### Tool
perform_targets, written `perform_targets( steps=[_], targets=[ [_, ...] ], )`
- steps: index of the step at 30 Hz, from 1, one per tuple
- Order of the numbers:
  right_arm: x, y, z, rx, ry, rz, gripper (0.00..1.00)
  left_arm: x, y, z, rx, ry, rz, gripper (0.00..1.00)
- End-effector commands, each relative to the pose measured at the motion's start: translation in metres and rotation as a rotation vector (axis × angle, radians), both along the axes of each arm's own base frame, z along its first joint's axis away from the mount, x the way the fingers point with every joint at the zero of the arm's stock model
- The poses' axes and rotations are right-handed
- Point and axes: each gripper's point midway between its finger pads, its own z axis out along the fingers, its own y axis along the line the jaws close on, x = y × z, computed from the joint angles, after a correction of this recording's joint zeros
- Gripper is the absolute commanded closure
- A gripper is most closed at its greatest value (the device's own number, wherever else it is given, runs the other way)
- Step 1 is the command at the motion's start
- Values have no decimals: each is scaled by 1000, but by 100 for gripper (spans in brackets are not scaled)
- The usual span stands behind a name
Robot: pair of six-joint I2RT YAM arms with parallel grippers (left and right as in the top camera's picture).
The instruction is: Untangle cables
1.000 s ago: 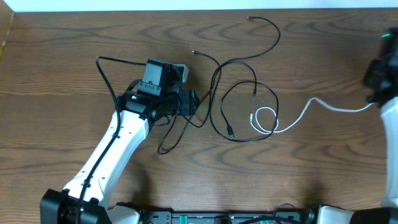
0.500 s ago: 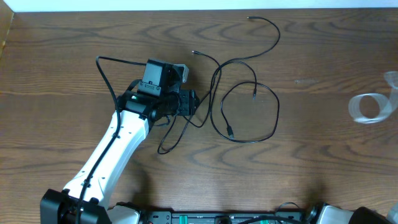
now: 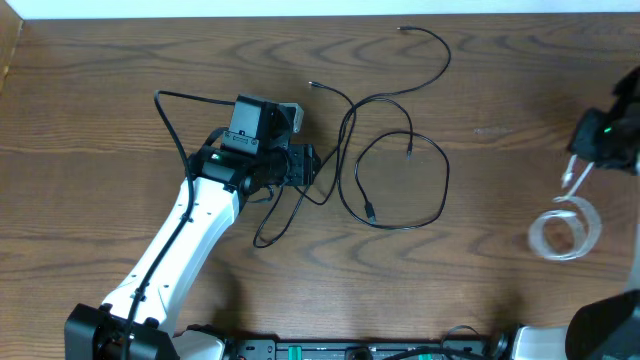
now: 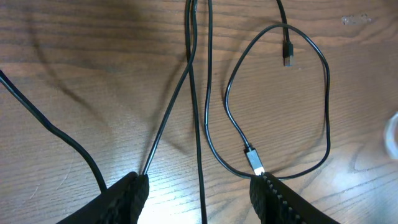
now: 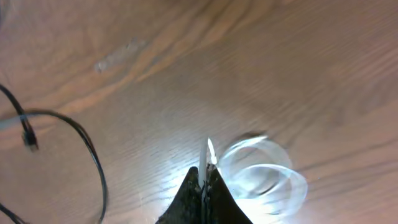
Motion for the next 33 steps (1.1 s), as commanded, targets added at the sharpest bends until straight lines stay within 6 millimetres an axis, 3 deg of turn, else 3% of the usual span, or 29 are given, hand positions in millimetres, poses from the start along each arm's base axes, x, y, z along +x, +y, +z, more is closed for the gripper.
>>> perform_targets(
  steps=[1, 4, 7, 15, 17, 21, 27, 33],
  targets=[
    [-3, 2, -10, -16, 14, 25, 98, 3, -1, 3, 8, -14, -11, 42],
    [-13, -15, -19, -98, 62, -38, 96, 3, -2, 3, 8, -14, -11, 42],
    [-21, -17, -28, -112, 96, -43, 95, 4, -2, 3, 8, -15, -11, 42],
    [-49, 34, -70, 148, 194, 26, 94, 4, -2, 3, 8, -16, -11, 42],
    [-60, 37, -82, 162, 235, 24, 84, 3, -1, 3, 8, -15, -11, 42],
    [-71, 40, -99, 169, 270, 21, 51, 3, -1, 3, 9, -12, -11, 42],
    [-78, 43, -120, 182, 279, -9, 41, 1, -1, 2, 11, -4, -11, 42],
    [-90, 47, -145, 201, 293, -93, 40, 1, -1, 1, 12, -1, -11, 42]
  ],
)
